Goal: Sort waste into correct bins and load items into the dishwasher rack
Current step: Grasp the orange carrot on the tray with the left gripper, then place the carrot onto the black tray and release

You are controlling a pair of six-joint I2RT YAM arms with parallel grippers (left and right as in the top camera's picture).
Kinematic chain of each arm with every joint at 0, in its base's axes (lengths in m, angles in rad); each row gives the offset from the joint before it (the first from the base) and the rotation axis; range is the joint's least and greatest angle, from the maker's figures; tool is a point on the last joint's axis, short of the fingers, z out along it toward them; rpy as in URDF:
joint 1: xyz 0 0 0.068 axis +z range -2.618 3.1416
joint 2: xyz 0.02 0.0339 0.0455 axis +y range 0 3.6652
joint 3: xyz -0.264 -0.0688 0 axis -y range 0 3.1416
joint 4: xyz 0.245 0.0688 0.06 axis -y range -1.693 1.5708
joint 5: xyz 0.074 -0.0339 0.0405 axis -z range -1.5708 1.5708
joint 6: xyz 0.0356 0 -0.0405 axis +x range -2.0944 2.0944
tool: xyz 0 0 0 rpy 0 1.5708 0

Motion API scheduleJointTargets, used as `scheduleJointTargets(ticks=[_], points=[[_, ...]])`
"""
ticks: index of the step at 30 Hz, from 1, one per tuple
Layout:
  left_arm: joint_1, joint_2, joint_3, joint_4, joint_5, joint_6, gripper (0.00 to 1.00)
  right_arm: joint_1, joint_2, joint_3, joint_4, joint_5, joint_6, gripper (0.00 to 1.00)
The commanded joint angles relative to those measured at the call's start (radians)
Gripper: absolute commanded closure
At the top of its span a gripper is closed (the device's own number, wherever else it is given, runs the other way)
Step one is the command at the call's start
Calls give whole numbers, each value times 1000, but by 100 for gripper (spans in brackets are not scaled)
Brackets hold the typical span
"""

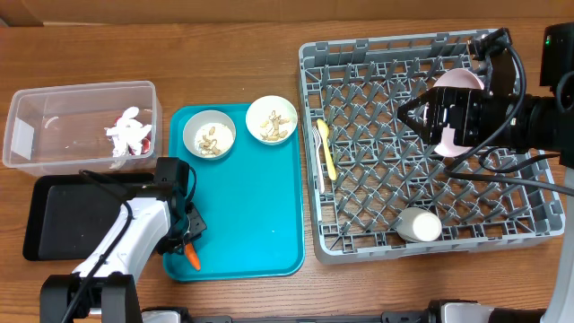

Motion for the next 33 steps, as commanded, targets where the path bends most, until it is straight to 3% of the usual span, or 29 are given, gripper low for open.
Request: scheduleJointTargets(ticks=[1,12,17,21,26,33], points=[[1,-2,-3,21,-16,-6,96,5,-9,3,5,-2,2,0],[3,-24,337,-290,-85,16,96,5,-9,3,5,-2,2,0],[67,-36,439,-341,-186,-8,86,5,-9,3,4,-2,2,0],[202,-34,439,-309,-190,-19,85,5,-9,3,5,-2,2,0],[461,-17,410,-153,-44,-21,96,5,-9,3,4,-2,2,0],[537,74,341,-38,3,-191,94,5,-9,3,0,-2,2,0]])
